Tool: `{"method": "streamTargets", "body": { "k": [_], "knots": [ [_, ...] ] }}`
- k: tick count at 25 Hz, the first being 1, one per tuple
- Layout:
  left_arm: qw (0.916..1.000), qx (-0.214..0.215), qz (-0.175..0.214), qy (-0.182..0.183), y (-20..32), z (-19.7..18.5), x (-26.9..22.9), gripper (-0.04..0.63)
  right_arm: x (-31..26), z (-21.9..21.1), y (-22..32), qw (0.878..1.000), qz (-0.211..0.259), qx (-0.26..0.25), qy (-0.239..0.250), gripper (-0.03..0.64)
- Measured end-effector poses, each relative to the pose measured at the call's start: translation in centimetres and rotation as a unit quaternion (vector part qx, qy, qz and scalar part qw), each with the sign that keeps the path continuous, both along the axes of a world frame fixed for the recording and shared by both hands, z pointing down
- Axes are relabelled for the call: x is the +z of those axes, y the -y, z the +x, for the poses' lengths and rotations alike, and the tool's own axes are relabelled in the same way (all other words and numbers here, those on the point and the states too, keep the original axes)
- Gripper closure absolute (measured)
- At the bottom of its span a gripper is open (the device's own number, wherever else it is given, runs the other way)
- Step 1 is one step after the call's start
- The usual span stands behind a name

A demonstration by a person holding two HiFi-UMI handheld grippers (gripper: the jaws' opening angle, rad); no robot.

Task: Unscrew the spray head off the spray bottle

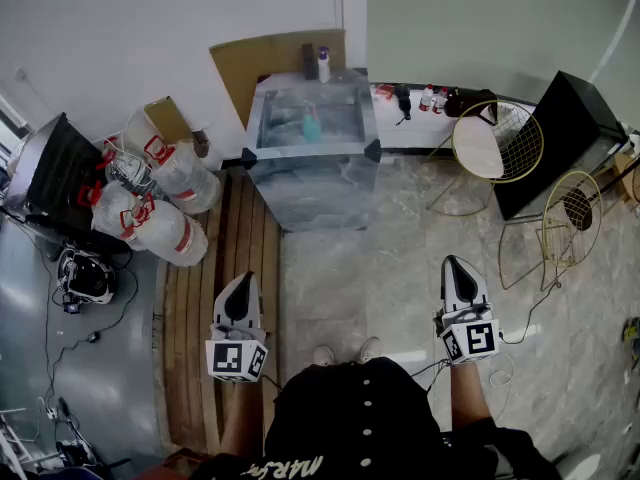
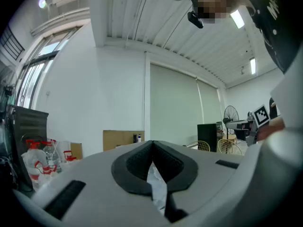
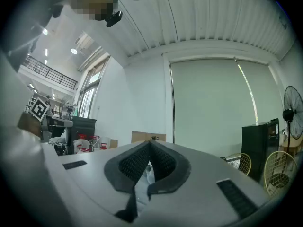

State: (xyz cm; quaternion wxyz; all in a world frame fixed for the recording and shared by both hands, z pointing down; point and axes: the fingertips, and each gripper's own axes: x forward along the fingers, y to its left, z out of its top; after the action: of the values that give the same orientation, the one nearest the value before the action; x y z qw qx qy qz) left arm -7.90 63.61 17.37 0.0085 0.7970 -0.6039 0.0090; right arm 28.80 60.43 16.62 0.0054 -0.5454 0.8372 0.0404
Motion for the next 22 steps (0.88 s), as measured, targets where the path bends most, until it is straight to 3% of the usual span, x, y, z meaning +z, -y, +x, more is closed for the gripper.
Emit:
{"method": "streamTargets", "body": {
  "k": [22],
  "knots": [
    [1.0000,-0.006,-0.001,0.004,0.4,4.4,-0.3,0.571,-0.4,3.1,0.7,1.000,0.010,-0.027,0.014,0.604]
  ]
}}
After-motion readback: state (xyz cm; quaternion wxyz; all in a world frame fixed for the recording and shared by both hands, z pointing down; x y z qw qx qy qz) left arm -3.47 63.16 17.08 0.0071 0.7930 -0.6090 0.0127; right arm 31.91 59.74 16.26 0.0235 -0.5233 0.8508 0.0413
